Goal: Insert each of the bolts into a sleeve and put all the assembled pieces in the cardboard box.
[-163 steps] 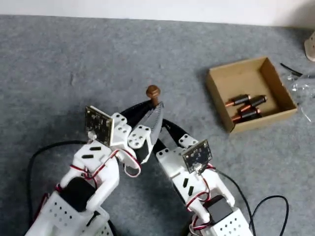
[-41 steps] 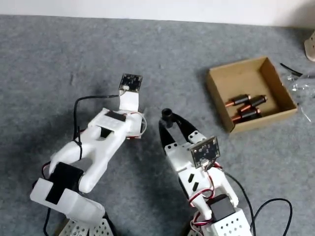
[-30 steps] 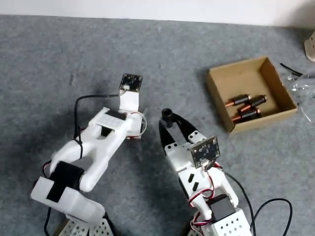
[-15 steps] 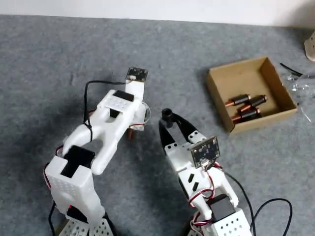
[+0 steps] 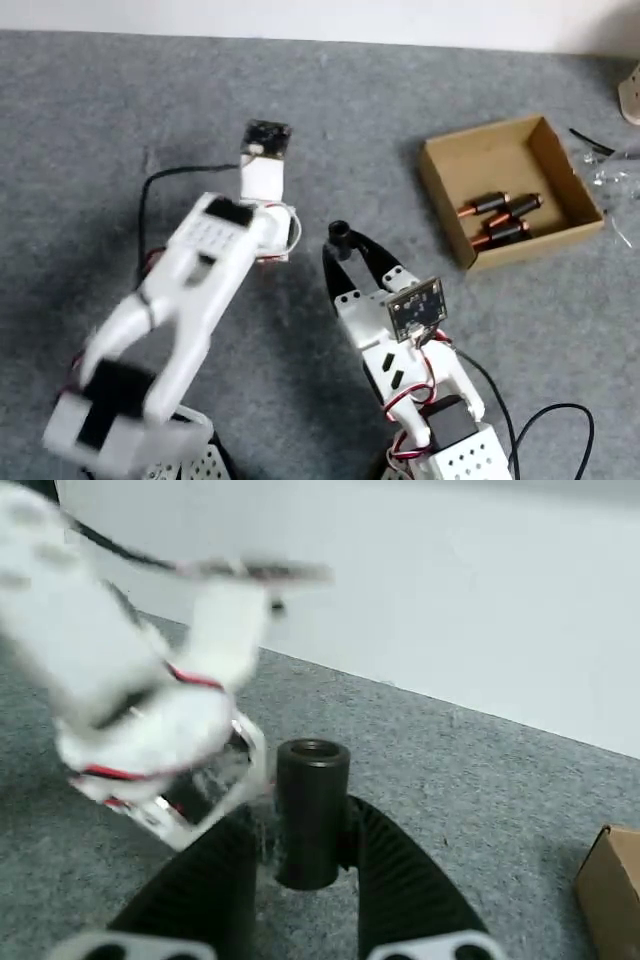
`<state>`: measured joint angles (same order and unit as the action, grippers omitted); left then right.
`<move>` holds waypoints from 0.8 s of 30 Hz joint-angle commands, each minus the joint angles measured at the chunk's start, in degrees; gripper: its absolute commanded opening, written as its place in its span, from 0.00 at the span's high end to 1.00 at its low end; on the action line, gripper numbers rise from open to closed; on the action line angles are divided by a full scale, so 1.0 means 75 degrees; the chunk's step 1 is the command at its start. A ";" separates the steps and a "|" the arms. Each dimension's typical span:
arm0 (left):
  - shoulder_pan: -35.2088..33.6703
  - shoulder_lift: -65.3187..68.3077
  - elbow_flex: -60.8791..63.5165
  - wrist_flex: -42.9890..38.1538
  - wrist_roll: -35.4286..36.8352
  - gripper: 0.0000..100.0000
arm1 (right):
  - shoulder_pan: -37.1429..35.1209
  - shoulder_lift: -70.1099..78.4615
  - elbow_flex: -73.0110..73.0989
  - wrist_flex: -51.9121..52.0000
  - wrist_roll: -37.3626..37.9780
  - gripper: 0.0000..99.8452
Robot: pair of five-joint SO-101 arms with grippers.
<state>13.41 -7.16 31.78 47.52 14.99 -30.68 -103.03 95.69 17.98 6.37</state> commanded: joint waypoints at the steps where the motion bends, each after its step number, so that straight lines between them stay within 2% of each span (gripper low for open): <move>1: 0.0217 -0.2608 0.1495 -0.1840 -0.0047 1.00 | 0.0076 0.0018 0.1073 0.0041 0.0012 1.00; 4: 0.0393 -0.3780 0.2303 -0.2450 -0.0070 1.00 | 0.0076 0.0018 0.1073 0.0041 0.0012 1.00; 10: 0.0838 -0.5538 0.2807 -0.3059 -0.0047 1.00 | 0.0076 0.0018 0.1073 0.0041 0.0012 1.00; 18: 0.1741 -0.7097 0.4214 -0.5322 -0.0023 1.00 | 0.0076 0.0018 0.1073 0.0041 0.0012 1.00; 22: 0.1834 -0.7648 0.4741 -0.6189 0.1043 1.00 | 0.0076 0.0018 0.1073 0.0041 0.0012 1.00; 24: 0.1834 -0.7789 0.4788 -0.6259 0.1453 1.00 | 0.0088 0.0018 0.1073 0.0041 0.0012 1.00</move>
<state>26.42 -61.41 67.74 4.88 19.21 -30.68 -103.03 95.69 17.98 6.37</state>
